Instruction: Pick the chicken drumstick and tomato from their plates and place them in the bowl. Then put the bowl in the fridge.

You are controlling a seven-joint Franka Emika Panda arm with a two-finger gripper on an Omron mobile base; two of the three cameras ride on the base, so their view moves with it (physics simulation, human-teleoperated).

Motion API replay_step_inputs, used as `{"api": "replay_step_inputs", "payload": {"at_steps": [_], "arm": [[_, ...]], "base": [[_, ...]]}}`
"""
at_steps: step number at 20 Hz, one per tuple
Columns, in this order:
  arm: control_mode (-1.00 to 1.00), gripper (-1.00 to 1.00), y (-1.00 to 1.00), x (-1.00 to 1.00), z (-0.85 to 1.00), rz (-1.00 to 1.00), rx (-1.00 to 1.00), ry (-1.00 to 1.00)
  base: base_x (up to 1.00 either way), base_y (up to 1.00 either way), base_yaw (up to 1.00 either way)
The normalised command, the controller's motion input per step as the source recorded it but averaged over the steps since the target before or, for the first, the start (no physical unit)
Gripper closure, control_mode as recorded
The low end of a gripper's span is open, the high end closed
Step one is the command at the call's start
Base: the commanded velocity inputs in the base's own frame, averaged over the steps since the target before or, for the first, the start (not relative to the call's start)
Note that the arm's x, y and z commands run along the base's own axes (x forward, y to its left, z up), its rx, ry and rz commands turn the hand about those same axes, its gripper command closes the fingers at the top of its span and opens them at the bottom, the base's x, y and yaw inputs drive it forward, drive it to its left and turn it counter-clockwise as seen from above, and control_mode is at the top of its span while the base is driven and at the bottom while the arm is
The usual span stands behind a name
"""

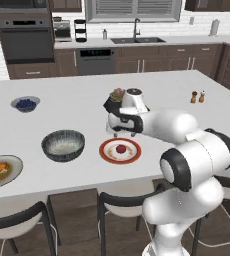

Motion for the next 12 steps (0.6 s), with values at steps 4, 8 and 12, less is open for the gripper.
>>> {"api": "replay_step_inputs", "payload": {"at_steps": [4,8,12], "arm": [[-1.0,-1.0,0.0,0.28,-0.6,0.0,-0.02,0.11],[-1.0,-1.0,0.0,0.0,-0.67,0.0,-0.02,0.0],[-1.0,-1.0,0.0,0.02,-0.6,0.01,0.0,-0.01]], "base": [[0.0,0.0,0.0],[0.0,0.0,0.0],[0.0,0.0,0.0]]}}
